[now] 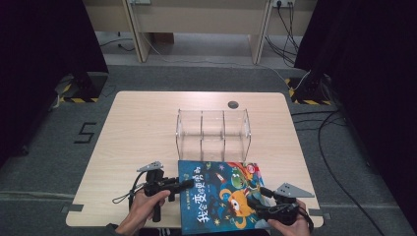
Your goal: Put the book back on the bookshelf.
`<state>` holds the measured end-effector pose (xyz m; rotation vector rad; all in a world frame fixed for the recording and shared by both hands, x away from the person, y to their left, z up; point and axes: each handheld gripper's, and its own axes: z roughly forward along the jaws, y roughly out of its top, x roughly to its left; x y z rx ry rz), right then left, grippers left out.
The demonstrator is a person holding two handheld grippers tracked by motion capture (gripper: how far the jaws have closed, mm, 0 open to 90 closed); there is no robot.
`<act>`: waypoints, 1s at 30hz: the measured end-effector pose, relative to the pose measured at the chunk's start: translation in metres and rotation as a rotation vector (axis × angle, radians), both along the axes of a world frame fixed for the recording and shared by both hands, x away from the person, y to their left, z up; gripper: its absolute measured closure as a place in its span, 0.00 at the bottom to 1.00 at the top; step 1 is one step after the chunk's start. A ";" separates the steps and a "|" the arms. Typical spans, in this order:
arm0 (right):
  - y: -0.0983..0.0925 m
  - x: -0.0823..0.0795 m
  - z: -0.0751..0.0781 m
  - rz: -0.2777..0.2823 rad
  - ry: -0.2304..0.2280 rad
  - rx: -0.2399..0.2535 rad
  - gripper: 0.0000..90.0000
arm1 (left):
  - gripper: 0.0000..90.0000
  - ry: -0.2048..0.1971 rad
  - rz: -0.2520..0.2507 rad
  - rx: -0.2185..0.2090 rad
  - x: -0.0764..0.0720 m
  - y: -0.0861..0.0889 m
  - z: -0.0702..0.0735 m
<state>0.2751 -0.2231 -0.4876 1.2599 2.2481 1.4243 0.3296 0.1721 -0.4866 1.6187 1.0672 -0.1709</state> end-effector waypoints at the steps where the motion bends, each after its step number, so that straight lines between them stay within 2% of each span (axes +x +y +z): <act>1: 0.002 -0.002 0.001 0.005 -0.008 -0.001 0.32 | 0.64 -0.001 0.000 0.000 0.000 0.000 0.000; 11: 0.013 -0.019 0.002 0.024 -0.027 -0.027 0.31 | 0.64 -0.008 0.000 0.004 0.000 -0.001 0.002; 17: 0.024 -0.035 0.002 0.064 -0.035 -0.045 0.30 | 0.64 -0.015 0.006 0.010 -0.002 -0.002 0.005; 23: 0.033 -0.051 0.002 0.089 -0.057 -0.065 0.30 | 0.64 -0.022 0.014 0.015 -0.003 -0.004 0.009; 30: 0.040 -0.065 0.001 0.104 -0.060 -0.071 0.29 | 0.65 -0.031 0.033 0.017 -0.007 -0.006 0.017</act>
